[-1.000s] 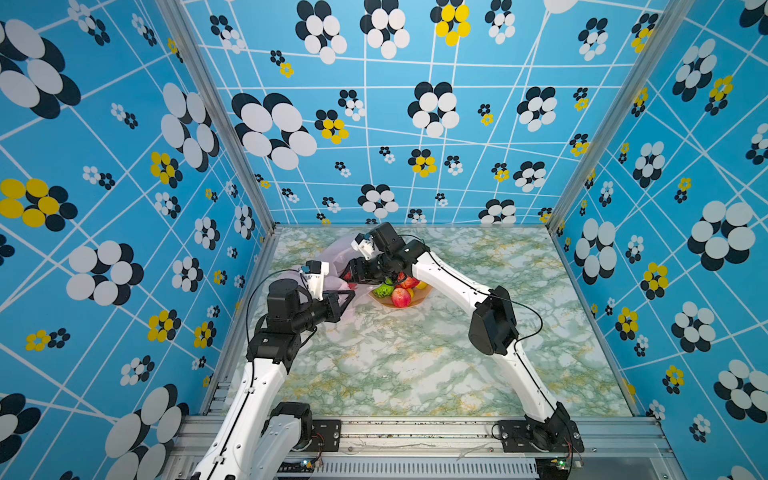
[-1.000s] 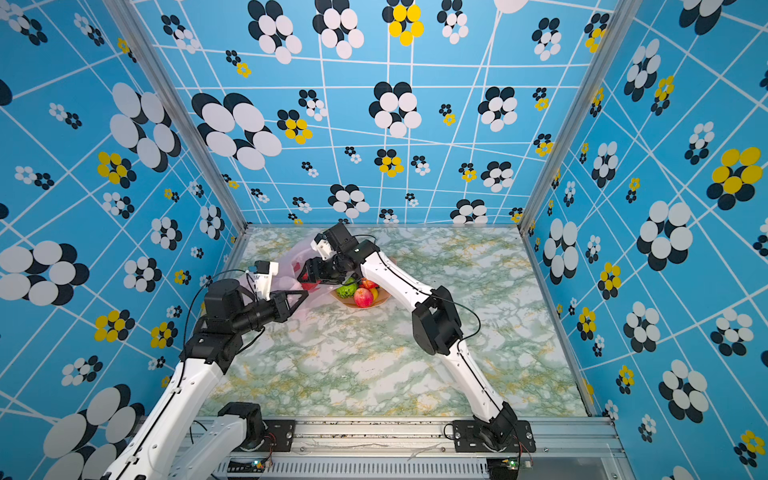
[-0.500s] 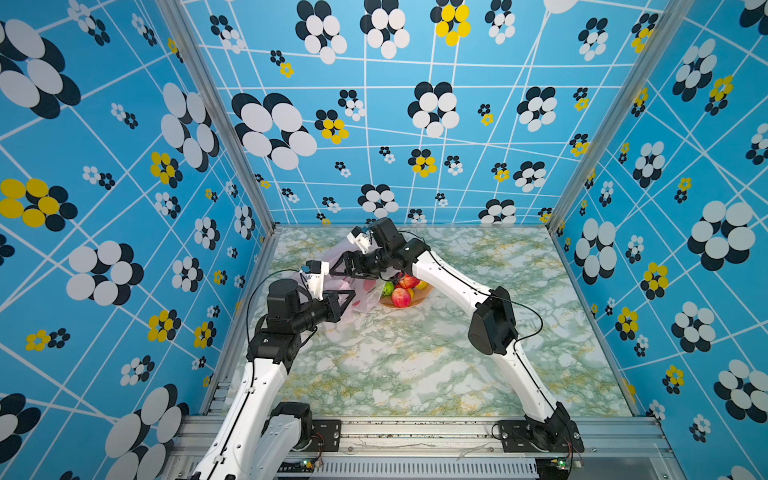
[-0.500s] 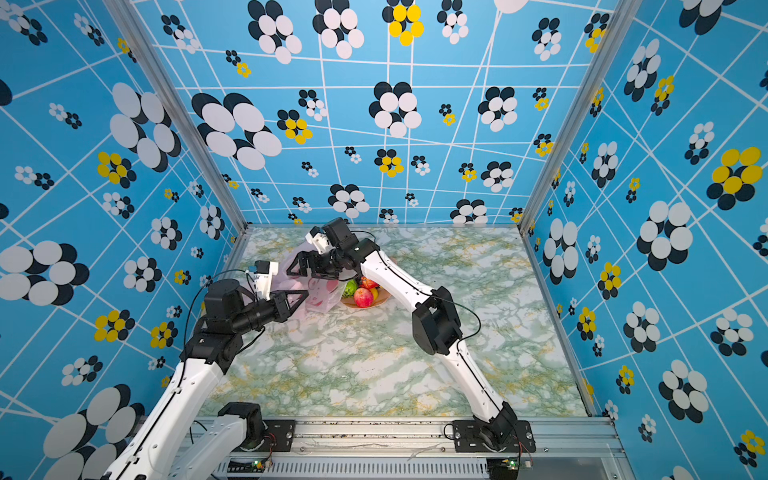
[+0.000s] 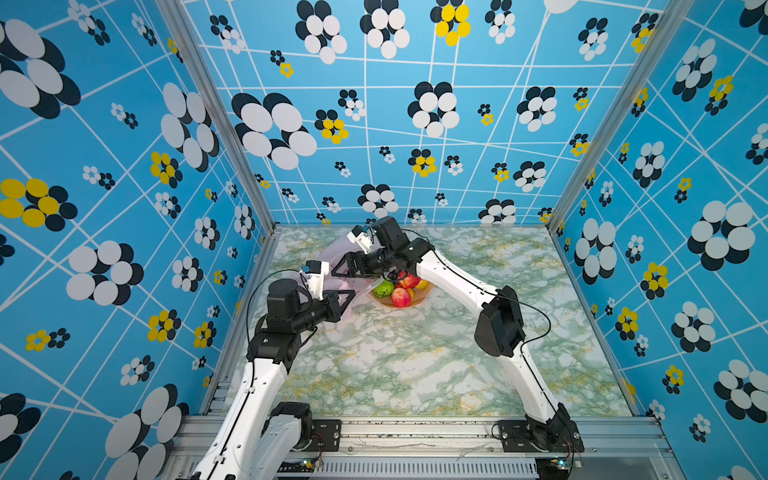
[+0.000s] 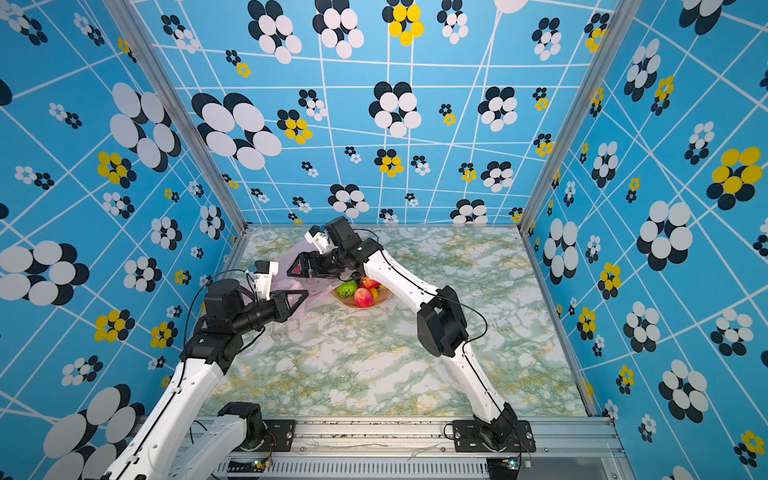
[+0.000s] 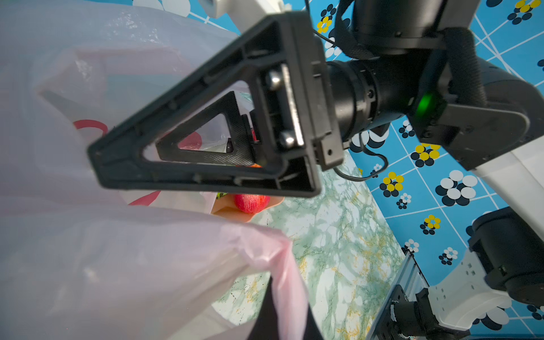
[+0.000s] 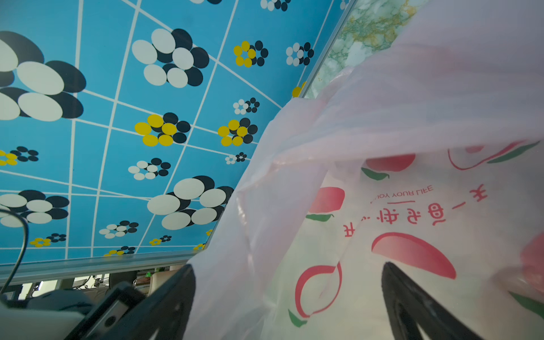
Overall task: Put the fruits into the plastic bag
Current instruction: 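Withdraw the right gripper from the bag back over the bowl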
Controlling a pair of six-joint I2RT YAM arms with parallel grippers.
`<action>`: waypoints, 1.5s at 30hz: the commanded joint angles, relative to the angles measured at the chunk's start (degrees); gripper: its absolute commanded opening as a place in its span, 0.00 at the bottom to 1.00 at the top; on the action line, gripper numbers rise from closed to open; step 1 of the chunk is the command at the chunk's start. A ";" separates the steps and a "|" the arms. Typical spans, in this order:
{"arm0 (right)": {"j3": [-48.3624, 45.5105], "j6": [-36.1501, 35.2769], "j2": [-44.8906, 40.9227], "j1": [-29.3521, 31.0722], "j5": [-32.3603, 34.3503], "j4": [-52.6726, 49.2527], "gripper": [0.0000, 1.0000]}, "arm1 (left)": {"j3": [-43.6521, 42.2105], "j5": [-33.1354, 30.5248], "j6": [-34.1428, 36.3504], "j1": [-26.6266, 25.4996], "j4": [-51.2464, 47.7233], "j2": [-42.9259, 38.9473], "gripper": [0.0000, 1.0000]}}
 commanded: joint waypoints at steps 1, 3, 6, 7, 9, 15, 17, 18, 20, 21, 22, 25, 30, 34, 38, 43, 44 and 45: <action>-3.83 -3.86 -7.97 0.22 -0.25 -0.18 0.99 | -0.53 0.40 0.68 -0.35 0.16 -0.54 0.00; -6.47 -4.76 -10.64 0.20 0.51 -0.03 0.99 | -0.50 0.40 0.63 -0.36 0.19 -0.31 0.00; -9.95 -5.43 -13.98 0.11 0.84 0.84 0.99 | -0.45 0.28 0.71 -0.40 0.10 -0.05 0.00; -11.16 -5.45 -15.11 0.07 0.88 1.25 0.99 | -0.44 0.21 0.81 -0.33 -0.03 0.00 0.00; -12.44 -5.74 -16.57 -0.02 0.93 1.44 0.99 | -0.43 0.01 0.93 -0.34 -0.07 0.05 0.00; -16.62 -6.05 -21.41 -0.80 1.60 2.60 0.99 | -0.37 -0.49 1.21 -0.38 -0.60 0.12 0.00; -18.30 -6.04 -23.35 -1.10 2.06 3.39 0.99 | -0.39 -0.69 1.37 -0.42 -0.82 0.21 0.00; -19.65 -6.13 -24.79 -1.31 2.52 4.12 1.00 | -0.34 -0.76 1.35 -0.36 -0.91 0.29 0.00; -22.18 -6.14 -27.26 -1.79 3.52 5.44 0.99 | -0.33 -0.81 1.48 -0.41 -0.95 0.40 0.00; -23.43 -6.02 -28.60 -2.15 4.10 6.15 0.99 | -0.35 -0.77 1.45 -0.43 -0.95 0.40 0.00; -24.71 -5.96 -29.97 -2.50 4.58 6.73 0.99 | -0.31 -0.78 1.49 -0.43 -1.02 0.42 0.00; -28.01 -5.62 -33.45 -3.89 5.58 7.88 0.99 | -0.28 -0.91 1.56 -0.43 -1.14 0.41 0.00; -33.81 -5.34 -38.31 -6.18 7.15 9.63 0.99 | -0.33 -1.20 1.75 -0.51 -1.30 0.42 0.00; -38.84 -4.58 -41.03 -7.88 7.59 11.35 0.99 | -0.35 -1.23 1.77 -0.51 -1.44 0.74 0.00; -41.04 -4.64 -41.99 -8.68 8.03 11.42 0.99 | -0.27 -1.34 1.93 -0.59 -1.57 0.83 0.00; -42.50 -5.65 -42.47 -9.33 10.64 10.22 0.99 | -0.27 -1.43 2.07 -0.65 -1.70 0.80 0.00; -42.48 -5.90 -42.46 -9.36 11.77 9.49 0.99 | -0.27 -1.43 2.07 -0.54 -1.70 0.84 0.00; -42.49 -6.33 -42.43 -9.48 13.53 8.52 0.99 | -0.20 -1.47 2.16 -0.60 -1.74 0.84 0.00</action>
